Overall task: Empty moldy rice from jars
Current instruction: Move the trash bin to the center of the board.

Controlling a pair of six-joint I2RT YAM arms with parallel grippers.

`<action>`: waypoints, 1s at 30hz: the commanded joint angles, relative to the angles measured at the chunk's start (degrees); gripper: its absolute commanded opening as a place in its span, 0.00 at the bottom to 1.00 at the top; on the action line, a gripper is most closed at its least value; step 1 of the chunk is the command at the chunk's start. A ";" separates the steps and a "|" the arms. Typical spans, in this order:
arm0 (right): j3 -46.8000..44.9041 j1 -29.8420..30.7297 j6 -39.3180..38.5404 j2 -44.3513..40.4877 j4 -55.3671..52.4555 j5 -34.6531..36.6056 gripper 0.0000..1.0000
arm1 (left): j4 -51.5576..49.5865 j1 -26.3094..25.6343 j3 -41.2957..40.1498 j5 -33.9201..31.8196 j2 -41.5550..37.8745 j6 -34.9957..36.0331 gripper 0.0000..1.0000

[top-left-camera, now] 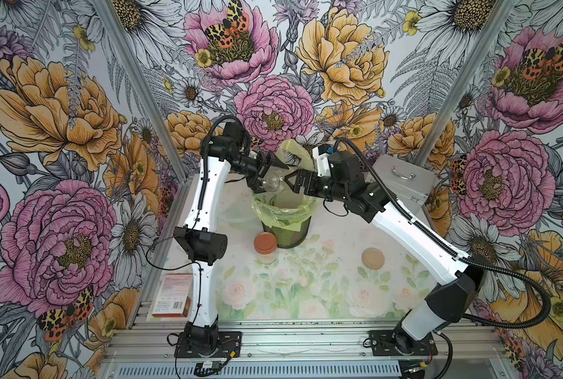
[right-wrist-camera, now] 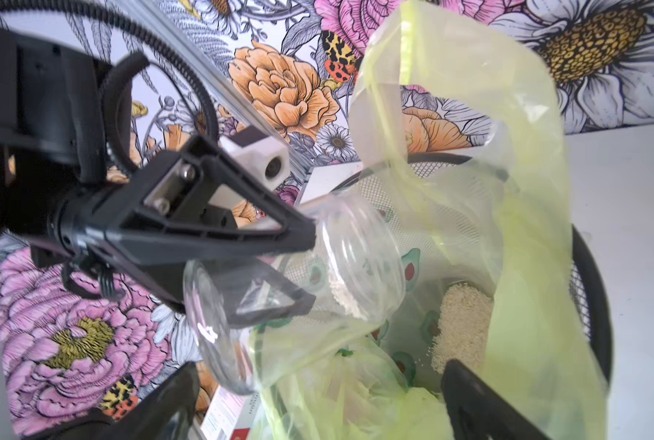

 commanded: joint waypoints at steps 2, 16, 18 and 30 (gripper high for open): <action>1.73 -3.54 13.31 1.53 1.86 -8.42 1.00 | 6.48 -0.04 -0.88 -2.60 -4.71 -0.20 0.00; -4.72 -4.30 31.67 -1.22 11.97 -14.94 1.00 | 16.91 -1.50 -4.50 -10.00 -6.11 -8.22 0.00; -6.20 -4.45 25.08 -2.34 11.71 -14.91 0.99 | 17.02 -1.68 -4.67 -9.33 -5.94 -9.36 0.00; -7.55 -3.95 14.57 -5.95 9.21 -14.87 1.00 | 19.78 -3.78 -6.25 -7.79 -9.67 0.37 0.00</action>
